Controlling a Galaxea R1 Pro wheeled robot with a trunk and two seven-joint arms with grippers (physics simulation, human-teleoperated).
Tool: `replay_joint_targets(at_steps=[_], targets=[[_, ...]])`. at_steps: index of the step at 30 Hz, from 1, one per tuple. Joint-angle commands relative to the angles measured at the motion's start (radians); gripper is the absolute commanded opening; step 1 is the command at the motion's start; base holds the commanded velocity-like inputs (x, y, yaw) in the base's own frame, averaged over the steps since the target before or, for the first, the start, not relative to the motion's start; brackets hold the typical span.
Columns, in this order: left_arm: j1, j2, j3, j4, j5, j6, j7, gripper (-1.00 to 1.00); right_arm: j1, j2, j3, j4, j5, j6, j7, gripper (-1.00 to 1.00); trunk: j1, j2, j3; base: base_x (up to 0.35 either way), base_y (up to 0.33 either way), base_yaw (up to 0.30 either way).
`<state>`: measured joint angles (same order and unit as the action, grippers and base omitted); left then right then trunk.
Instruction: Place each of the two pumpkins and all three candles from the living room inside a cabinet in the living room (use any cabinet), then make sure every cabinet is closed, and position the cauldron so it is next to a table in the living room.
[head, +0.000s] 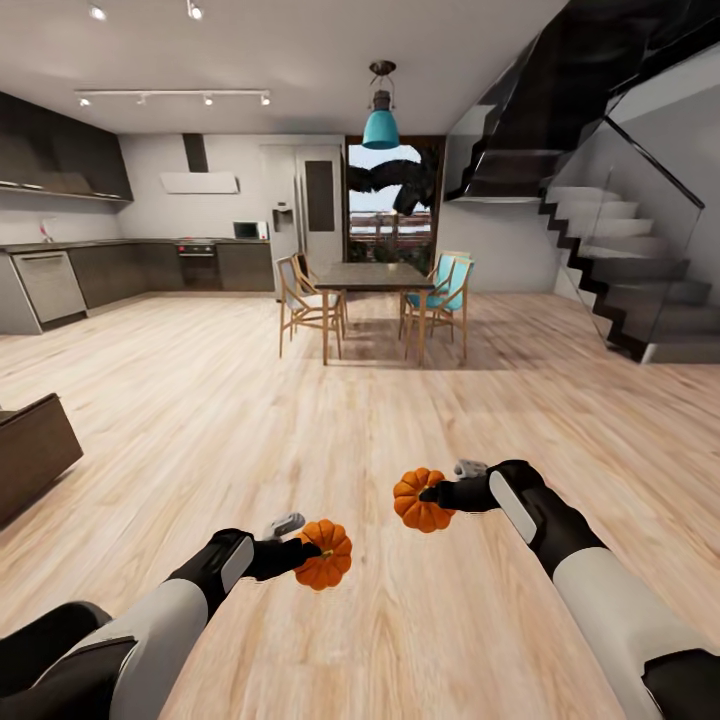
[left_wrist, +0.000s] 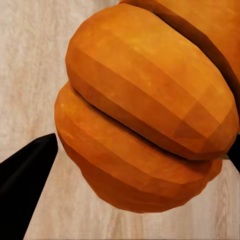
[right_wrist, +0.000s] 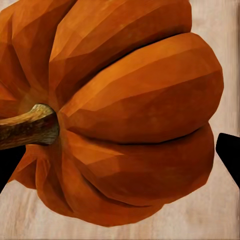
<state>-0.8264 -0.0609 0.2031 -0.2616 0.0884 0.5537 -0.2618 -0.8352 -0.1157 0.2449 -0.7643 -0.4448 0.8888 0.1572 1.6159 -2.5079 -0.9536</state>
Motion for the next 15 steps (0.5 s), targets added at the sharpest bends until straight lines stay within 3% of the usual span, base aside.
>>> replay_joint_targets(at_steps=[1, 15], targets=[[0.000, 0.000, 0.005, -0.002, 0.015, 0.009, 0.004, -1.00, -0.001, -0.001, 0.002, -0.001, 0.003, 0.002, 0.009, -1.00, 0.000, 0.000, -0.001, 0.317, -0.115, 0.000], [0.000, 0.000, 0.005, 0.001, 0.015, 0.009, 0.006, -1.00, -0.001, -0.001, 0.002, -0.001, 0.003, 0.002, 0.008, -1.00, 0.000, 0.000, -0.001, 0.317, -0.118, 0.011]])
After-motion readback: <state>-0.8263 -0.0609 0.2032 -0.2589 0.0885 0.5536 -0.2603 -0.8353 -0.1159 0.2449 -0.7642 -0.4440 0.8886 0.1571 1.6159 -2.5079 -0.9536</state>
